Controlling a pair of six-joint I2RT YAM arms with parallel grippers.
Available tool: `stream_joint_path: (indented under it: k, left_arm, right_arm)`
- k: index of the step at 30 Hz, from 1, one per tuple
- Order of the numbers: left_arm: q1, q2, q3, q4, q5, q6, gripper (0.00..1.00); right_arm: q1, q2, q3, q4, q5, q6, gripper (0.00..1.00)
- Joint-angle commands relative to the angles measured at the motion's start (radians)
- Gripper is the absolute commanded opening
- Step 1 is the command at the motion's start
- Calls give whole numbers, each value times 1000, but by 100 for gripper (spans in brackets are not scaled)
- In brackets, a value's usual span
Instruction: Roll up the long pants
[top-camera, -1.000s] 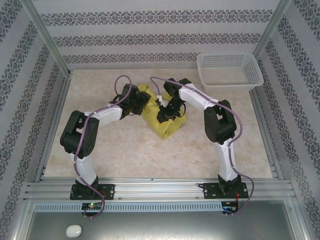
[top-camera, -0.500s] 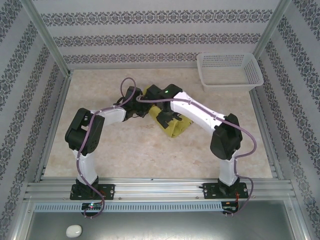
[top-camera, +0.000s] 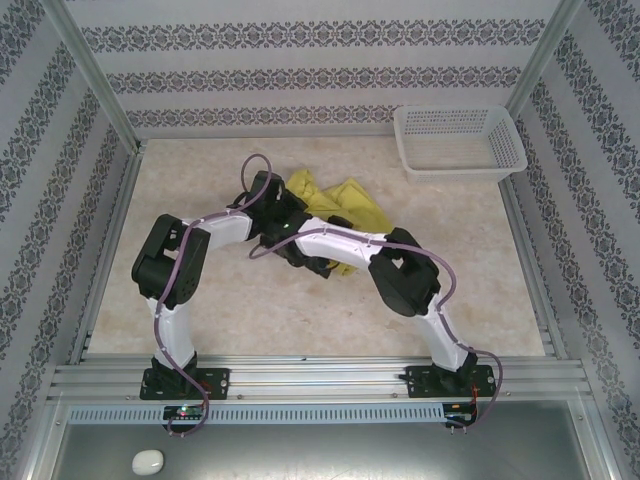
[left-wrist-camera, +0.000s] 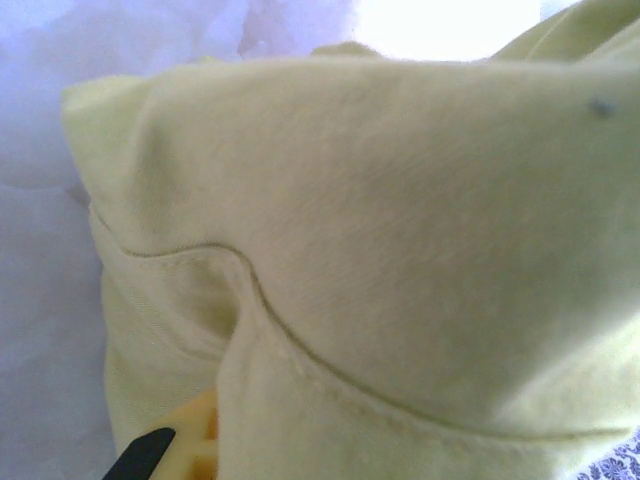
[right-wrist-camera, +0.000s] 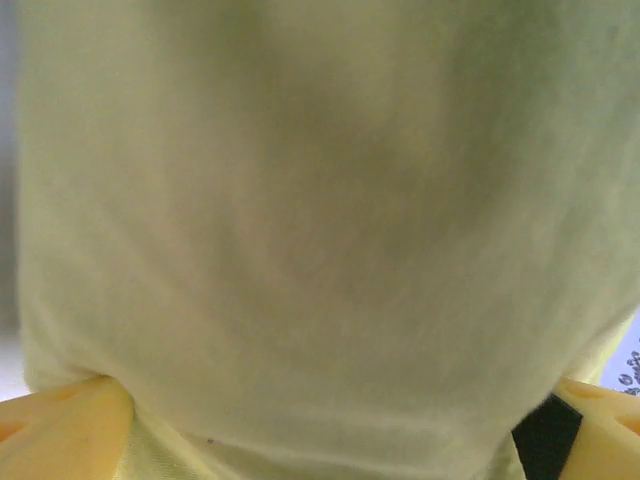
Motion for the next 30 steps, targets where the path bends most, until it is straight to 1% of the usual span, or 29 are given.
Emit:
stream_joint_path:
  k: [1,2,3,4,5,6,7,8,9,10,11,12,16,18,21,23,27,30]
  left_arm:
    - [-12,-7,-21,-64,7,-1,0]
    - [-13,-7,-22,-64,8,-3,0]
    - [-11,-7,-23,-62,9,-5,0]
    - [-11,-7,-23,-61,8,-8,0]
    - [-9,-9,-27,-59,8,-12,0]
    - [-7,-10,-28,-57,5,-14,0]
    - [-6,-11,-27,-57,4,-16,7]
    - [-3,-15,-27,-55,0,-17,24]
    - [3,-19,-27,-64,-6,-19,49]
    - [7,-25,-21,-77,-15,-19,80]
    - [11,-31,-12,-99,-28,-12,98]
    - [14,-39,2,-122,-38,3,100]
    - [17,-52,52,-171,-47,33,100]
    - [19,-54,70,-175,-45,36,100]
    - [19,-54,89,-184,-47,37,100]
    - [18,-52,96,-185,-44,39,100]
    - [19,-55,93,-182,-47,38,100]
    - [18,-56,88,-174,-44,38,100]
  right_arm:
    - [-89,-16,-41,168,-34,-90,78]
    - [-113,-20,-49,176,-108,-100,62]
    - [-136,-20,-57,177,-174,-99,36]
    - [-152,-19,-66,181,-216,-97,4]
    - [-169,-20,-86,191,-255,-97,0]
    - [-181,-22,-102,196,-306,-95,0]
    - [-192,-26,-115,199,-354,-92,0]
    - [-202,-39,-131,206,-411,-81,0]
    - [-211,-57,-149,218,-467,-70,0]
    - [-219,-76,-163,228,-521,-64,0]
    - [-228,-98,-175,236,-587,-51,0]
    - [-237,-120,-179,242,-654,-44,0]
    - [-287,-170,-131,203,-884,-27,0]
    - [-320,-177,-84,170,-1013,-19,0]
    - [-370,-174,-28,133,-1249,-9,0]
    - [-394,-162,-1,103,-1374,-8,0]
    - [-423,-147,-8,84,-1569,-17,0]
    - [-441,-138,-51,122,-1712,-3,0]
